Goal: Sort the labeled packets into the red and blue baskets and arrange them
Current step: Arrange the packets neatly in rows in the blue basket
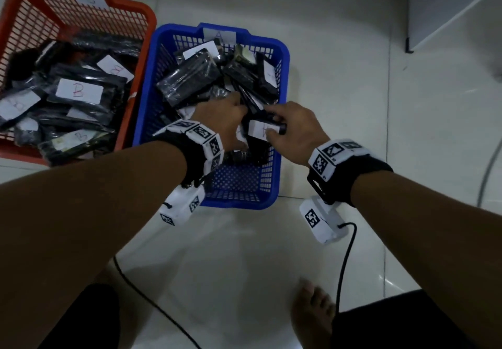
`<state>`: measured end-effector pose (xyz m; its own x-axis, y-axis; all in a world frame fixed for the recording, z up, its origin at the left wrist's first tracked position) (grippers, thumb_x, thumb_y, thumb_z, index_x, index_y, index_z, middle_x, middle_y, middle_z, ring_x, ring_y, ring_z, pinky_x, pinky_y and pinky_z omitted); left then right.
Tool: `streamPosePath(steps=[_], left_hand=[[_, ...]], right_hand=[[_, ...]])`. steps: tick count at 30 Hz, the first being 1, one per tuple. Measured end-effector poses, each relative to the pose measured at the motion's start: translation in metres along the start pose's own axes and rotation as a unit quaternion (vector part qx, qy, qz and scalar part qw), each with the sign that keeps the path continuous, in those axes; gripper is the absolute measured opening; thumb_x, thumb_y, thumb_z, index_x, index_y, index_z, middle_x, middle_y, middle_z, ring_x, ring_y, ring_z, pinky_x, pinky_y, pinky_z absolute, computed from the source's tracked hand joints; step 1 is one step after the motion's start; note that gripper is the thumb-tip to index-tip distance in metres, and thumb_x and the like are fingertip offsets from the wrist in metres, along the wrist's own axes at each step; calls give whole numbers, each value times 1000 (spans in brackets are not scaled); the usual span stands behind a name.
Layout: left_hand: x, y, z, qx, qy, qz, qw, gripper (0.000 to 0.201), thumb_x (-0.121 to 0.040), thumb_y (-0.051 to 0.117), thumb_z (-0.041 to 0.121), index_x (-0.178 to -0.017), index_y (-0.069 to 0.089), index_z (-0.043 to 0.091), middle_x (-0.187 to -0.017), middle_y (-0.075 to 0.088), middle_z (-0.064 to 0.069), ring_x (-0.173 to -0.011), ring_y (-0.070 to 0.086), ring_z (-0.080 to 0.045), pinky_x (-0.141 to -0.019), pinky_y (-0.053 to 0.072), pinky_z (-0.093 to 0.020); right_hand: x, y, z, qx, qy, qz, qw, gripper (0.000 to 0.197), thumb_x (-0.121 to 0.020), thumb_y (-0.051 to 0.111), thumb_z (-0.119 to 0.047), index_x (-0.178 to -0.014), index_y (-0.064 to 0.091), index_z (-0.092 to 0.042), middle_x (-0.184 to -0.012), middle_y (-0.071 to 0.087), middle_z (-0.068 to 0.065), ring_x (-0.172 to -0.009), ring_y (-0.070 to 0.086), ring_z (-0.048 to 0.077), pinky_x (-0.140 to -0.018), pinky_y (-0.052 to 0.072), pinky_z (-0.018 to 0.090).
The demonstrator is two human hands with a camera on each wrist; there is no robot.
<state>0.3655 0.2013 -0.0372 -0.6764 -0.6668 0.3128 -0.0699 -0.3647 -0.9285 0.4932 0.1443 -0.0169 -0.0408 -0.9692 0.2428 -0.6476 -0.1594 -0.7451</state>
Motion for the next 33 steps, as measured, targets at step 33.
streamPosePath(steps=[33], left_hand=[[44,-28,-70,172,-63,-74,980,30,-78,78,28,-104,72,13,-100,70,-5,-90,62,-21,-79,49,-28]], right_hand=[[12,81,-46,167,-21,-243,955,19,-88,61,-19,-105,71,-16,-106,69,8,-94,65,27,-81,56,36]])
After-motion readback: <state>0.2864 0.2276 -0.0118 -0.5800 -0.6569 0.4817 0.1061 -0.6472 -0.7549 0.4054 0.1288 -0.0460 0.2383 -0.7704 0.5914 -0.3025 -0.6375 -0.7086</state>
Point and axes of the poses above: each hand's wrist, its own x-axis away from the middle knuckle, its own y-axis out of the palm, z = x × y, the point moved 7 cm from there along -x, towards the middle knuckle
